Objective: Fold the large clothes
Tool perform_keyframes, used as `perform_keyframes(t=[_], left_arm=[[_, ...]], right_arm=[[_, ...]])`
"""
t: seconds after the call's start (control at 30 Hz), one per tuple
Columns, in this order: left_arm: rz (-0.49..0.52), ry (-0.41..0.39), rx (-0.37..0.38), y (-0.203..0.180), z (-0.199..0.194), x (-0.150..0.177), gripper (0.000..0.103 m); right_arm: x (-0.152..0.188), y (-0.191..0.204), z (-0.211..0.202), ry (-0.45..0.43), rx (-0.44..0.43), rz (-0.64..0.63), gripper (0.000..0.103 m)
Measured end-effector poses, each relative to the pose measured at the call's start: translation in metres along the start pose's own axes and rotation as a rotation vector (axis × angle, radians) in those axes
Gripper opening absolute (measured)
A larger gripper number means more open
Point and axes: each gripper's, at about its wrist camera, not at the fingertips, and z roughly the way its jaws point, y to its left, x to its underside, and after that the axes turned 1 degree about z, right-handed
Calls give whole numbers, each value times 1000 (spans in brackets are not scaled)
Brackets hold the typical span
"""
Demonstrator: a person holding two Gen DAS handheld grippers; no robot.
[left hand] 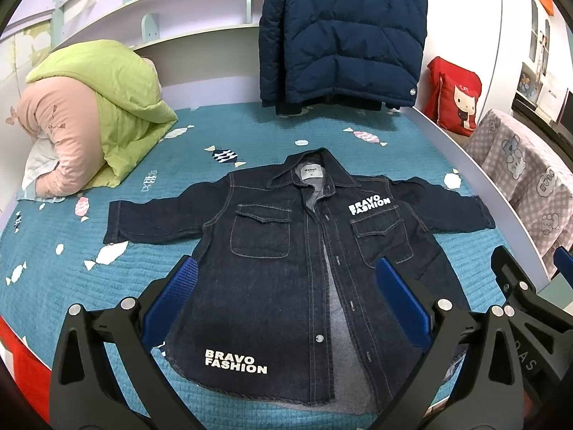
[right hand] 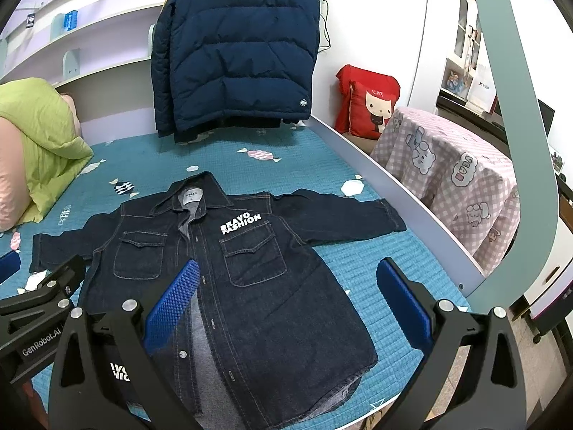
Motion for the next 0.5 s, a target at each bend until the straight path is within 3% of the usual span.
perform_keyframes(t=[0.5], left_arm=[[-2, 8, 2, 2, 3, 2, 99]], right_arm=[[0, 1, 1, 4, 6, -4, 96]])
